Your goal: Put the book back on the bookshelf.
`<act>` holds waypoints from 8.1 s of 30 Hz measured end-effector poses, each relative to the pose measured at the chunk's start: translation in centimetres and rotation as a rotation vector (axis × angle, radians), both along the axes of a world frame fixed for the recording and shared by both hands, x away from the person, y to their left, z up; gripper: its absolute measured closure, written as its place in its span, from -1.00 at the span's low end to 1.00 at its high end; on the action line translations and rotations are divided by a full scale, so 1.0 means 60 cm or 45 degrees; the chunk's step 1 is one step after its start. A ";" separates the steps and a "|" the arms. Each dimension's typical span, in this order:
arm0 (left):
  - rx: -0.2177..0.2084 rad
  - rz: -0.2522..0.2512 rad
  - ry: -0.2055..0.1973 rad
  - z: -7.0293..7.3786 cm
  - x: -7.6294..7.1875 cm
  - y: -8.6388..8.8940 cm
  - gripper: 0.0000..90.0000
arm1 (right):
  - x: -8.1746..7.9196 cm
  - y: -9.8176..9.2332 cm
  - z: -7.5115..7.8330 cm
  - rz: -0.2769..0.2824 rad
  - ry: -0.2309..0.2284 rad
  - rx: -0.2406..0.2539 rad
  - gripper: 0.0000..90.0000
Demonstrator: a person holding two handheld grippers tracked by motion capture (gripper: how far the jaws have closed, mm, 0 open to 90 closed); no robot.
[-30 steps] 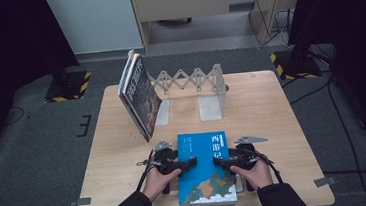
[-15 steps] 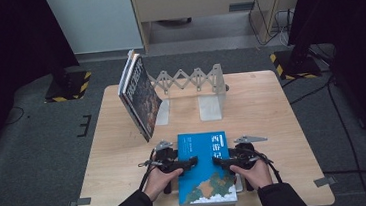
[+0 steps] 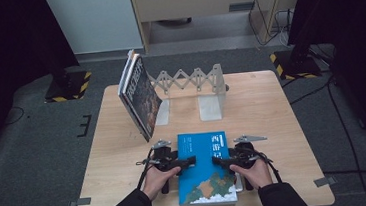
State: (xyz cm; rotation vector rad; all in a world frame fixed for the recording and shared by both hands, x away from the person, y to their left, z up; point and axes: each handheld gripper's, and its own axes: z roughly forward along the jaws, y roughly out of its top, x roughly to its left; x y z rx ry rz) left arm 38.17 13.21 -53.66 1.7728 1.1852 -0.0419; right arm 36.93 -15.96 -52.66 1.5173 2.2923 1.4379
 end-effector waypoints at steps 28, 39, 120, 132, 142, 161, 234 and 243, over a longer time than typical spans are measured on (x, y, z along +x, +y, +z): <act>-0.030 -0.094 0.135 0.017 0.020 0.020 -0.47 | 0.004 -0.004 0.001 0.018 0.018 0.007 -0.63; -0.039 -0.135 0.171 0.009 0.032 0.013 -0.58 | 0.004 -0.003 0.000 0.008 0.013 0.011 -0.66; -0.074 -0.144 -0.116 0.143 0.023 0.006 0.21 | 0.025 -0.031 0.074 -0.028 -0.171 0.125 0.21; -0.120 -0.135 -0.219 0.179 0.028 -0.002 0.31 | 0.024 -0.045 0.101 -0.077 -0.301 0.203 0.33; -0.147 -0.129 -0.334 0.206 0.020 -0.001 0.35 | 0.020 -0.048 0.123 -0.097 -0.390 0.270 0.42; -0.107 -0.144 -0.390 0.206 0.006 -0.001 0.34 | 0.011 -0.050 0.121 -0.073 -0.452 0.298 0.46; -0.099 -0.281 -0.563 0.201 -0.011 -0.003 0.34 | 0.014 -0.049 0.093 0.024 -0.414 0.305 0.06; -0.106 -0.269 -0.544 0.197 -0.009 -0.004 0.18 | 0.012 -0.046 0.096 0.028 -0.437 0.273 0.22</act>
